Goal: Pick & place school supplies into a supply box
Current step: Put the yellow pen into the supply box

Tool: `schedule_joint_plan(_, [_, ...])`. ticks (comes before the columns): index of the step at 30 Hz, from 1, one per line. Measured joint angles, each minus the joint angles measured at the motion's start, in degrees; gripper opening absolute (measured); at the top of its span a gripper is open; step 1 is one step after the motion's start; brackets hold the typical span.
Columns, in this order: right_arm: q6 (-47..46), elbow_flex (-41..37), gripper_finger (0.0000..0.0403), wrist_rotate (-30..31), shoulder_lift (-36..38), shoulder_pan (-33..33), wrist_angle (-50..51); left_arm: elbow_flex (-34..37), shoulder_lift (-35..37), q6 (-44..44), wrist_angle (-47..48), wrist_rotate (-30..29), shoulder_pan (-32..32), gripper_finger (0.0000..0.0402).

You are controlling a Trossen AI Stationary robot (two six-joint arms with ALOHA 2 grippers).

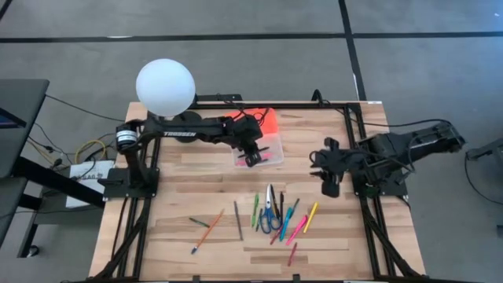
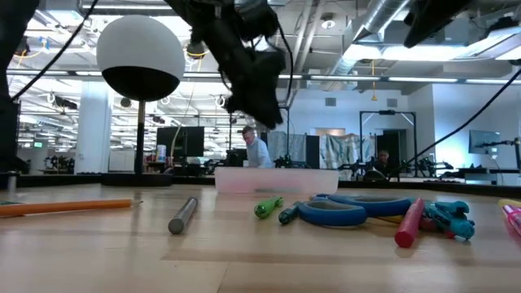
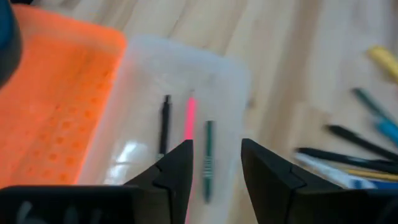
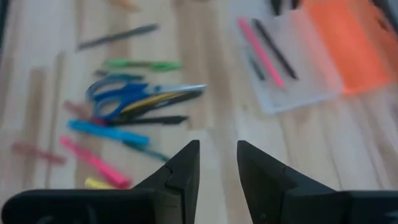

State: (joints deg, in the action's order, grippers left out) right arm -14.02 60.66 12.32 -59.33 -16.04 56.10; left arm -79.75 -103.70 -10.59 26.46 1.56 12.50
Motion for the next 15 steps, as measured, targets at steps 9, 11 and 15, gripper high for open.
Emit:
schedule_joint_plan(9, [3.87,-0.02,0.01,-3.51,-3.92,-5.57,0.12,-0.02,7.72,-3.52,5.74,-10.39,-9.85,0.013])
schedule_joint_plan(11, [4.96,-0.02,0.01,-4.32,-6.46,-7.1,0.1,-0.02,8.75,-5.08,7.71,-13.35,-12.3,0.013])
schedule_joint_plan(15, [8.17,-0.02,0.01,-5.4,-12.3,-10.11,0.23,-0.02,9.77,-8.78,13.01,-20.22,-16.98,0.013])
